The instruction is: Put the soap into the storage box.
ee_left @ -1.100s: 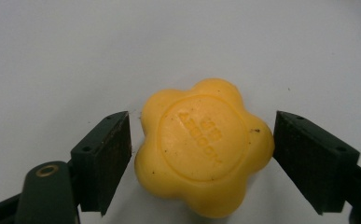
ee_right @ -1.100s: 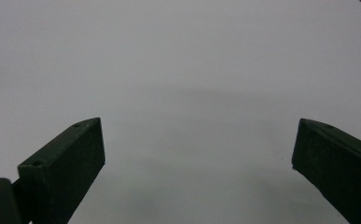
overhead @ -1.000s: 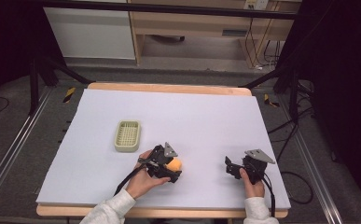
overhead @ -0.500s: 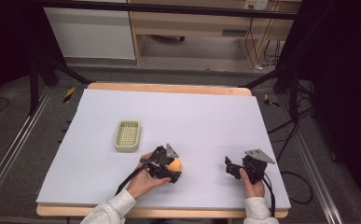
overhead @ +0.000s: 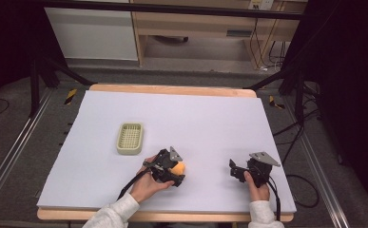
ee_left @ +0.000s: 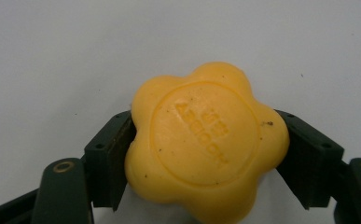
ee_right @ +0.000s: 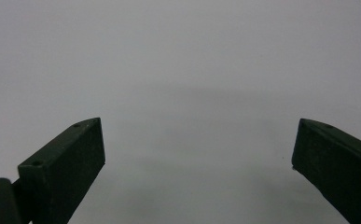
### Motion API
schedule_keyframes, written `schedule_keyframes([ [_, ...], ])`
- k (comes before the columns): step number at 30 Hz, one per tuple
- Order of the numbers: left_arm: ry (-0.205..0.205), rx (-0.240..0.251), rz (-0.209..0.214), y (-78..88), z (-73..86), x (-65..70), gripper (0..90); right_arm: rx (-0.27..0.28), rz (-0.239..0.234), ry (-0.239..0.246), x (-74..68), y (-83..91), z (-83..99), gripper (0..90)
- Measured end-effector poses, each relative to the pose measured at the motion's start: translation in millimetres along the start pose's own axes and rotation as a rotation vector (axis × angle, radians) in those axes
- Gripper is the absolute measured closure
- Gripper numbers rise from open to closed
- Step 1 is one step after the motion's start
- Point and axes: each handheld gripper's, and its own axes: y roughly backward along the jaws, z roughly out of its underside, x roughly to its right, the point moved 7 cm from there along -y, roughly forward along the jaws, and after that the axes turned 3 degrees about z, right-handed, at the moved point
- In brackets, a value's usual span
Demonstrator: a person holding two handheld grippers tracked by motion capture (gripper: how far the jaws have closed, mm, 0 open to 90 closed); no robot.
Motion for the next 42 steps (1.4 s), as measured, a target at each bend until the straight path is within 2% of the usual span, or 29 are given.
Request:
schedule_keyframes([
  [22, -0.002, -0.002, -0.008, 1.3, -0.2, 1.0, 26.5, -0.001, 0.000, 0.000, 0.2, -0.2, 0.0, 3.0],
  [26, -0.013, -0.004, -0.006, 5.2, -1.0, 1.5, 26.6, -0.001, 0.001, -0.001, 0.3, -0.2, 0.0, 3.1],
  [42, 0.014, 0.047, 0.001, 26.2, -7.3, -4.8, 26.6, -0.001, -0.001, -0.001, 0.2, -0.2, 0.0, 3.1],
])
